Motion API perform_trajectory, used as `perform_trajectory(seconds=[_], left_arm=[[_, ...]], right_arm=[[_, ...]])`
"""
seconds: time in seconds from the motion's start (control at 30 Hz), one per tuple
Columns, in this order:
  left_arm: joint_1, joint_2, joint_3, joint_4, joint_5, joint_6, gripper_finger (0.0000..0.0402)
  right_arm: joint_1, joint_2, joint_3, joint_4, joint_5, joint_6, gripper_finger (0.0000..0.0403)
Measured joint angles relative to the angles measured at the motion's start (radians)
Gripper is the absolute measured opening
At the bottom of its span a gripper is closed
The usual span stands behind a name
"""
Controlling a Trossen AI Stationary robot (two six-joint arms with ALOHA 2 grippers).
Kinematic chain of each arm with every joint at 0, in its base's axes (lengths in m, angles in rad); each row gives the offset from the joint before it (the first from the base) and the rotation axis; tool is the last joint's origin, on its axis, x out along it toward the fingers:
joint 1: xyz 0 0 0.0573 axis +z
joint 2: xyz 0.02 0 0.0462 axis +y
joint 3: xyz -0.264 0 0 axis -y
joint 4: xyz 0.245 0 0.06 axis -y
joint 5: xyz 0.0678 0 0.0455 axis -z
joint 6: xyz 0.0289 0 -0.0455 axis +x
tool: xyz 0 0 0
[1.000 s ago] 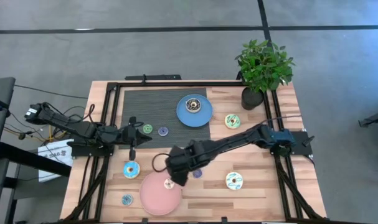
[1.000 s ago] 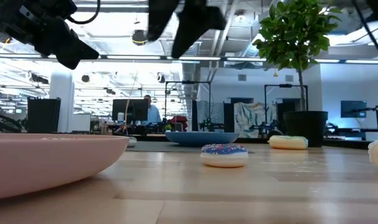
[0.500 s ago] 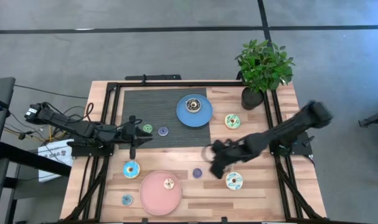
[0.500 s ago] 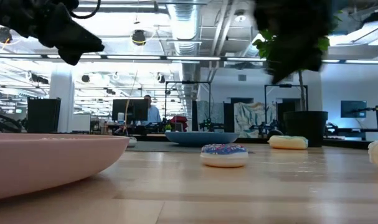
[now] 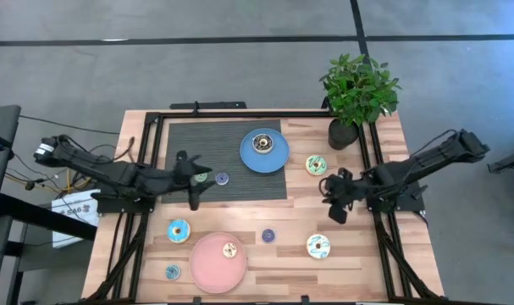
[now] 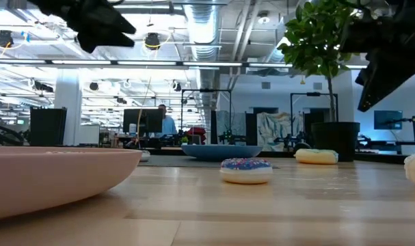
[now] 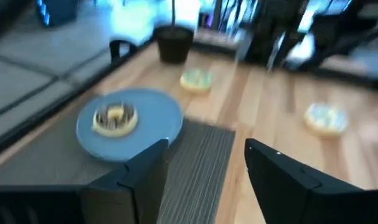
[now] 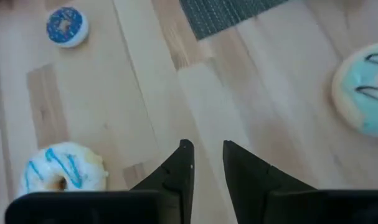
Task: Pick & Place donuts
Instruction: Put the large blue donut on the blue plate
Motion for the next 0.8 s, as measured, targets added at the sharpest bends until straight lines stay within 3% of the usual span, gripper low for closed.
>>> perform_trajectory(seconds=[0.13, 0.3, 0.4, 0.57, 0.8], left_arm=[[0.000, 0.167, 0.197, -0.315, 0.054, -0.156, 0.0206], [-0.001, 0.330, 0.415, -0.768, 0.263, -0.407, 0.0206], [-0.007, 0.391, 0.475, -0.945, 0.349, -0.478, 0.0206], [-0.066, 0.431, 0.450, -1.035, 0.432, -0.501, 0.0206], [-0.182, 0.428, 0.352, -1.037, 0.439, -0.536, 0.0206]], right_arm=[[-0.043, -0.032, -0.035, -0.028, -0.001, -0.093, 0.0073], [-0.089, -0.032, -0.072, -0.039, -0.004, -0.102, 0.0070], [-0.109, -0.030, -0.097, -0.029, -0.005, -0.103, 0.0070], [-0.134, -0.031, -0.116, -0.018, -0.013, -0.102, 0.0070], [-0.134, -0.031, -0.116, -0.010, -0.013, -0.067, 0.0070]])
